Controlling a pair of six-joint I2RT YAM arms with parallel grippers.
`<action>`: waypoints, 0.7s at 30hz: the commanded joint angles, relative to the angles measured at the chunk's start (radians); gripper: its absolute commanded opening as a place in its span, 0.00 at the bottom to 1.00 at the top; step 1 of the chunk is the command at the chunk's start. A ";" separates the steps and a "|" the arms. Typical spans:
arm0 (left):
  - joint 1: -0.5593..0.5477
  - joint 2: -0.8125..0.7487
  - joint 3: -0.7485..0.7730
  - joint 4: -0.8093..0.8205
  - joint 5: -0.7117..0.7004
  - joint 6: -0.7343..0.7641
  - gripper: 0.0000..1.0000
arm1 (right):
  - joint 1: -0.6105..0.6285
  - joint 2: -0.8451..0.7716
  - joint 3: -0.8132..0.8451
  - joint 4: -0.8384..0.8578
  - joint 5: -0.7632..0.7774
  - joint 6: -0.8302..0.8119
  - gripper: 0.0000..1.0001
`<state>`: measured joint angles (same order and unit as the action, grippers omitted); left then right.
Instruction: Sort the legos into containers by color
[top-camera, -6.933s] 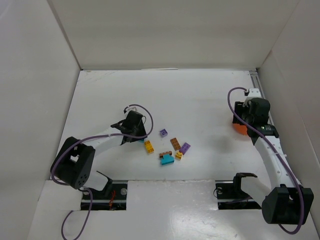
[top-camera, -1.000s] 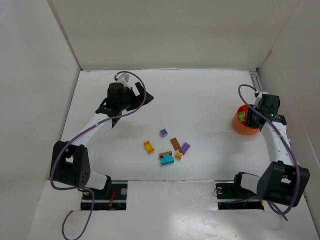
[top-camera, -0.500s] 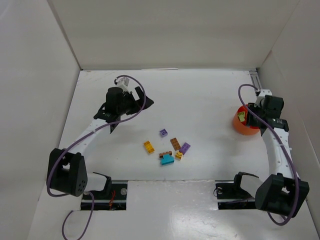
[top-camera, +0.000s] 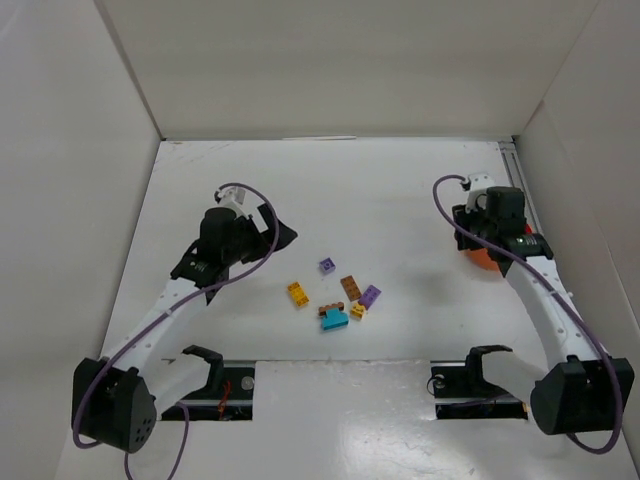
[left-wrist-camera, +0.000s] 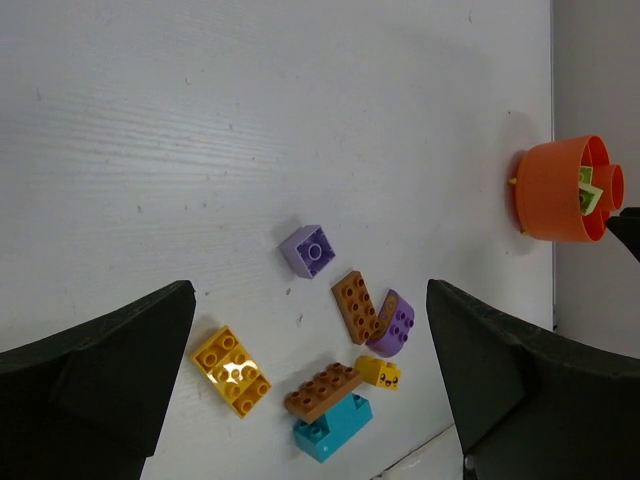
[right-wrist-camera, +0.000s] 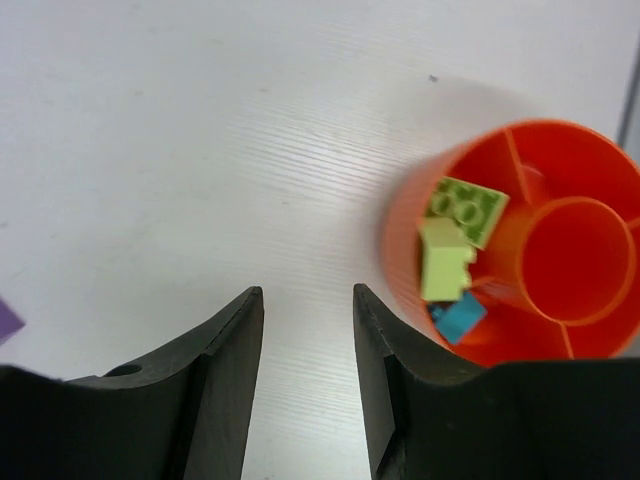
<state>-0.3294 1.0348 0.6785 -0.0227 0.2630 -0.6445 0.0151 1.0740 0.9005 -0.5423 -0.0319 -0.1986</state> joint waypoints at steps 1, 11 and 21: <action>-0.007 -0.079 -0.032 -0.081 -0.065 -0.053 1.00 | 0.106 -0.002 0.032 0.088 -0.006 -0.010 0.47; -0.007 -0.196 -0.072 -0.305 -0.219 -0.179 1.00 | 0.704 0.187 0.049 0.310 -0.135 -0.068 0.47; -0.007 -0.272 -0.092 -0.350 -0.219 -0.190 1.00 | 1.014 0.347 0.040 0.298 -0.200 -0.119 0.45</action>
<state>-0.3321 0.7971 0.5949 -0.3588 0.0628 -0.8223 0.9989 1.4540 0.9394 -0.2546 -0.2104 -0.3229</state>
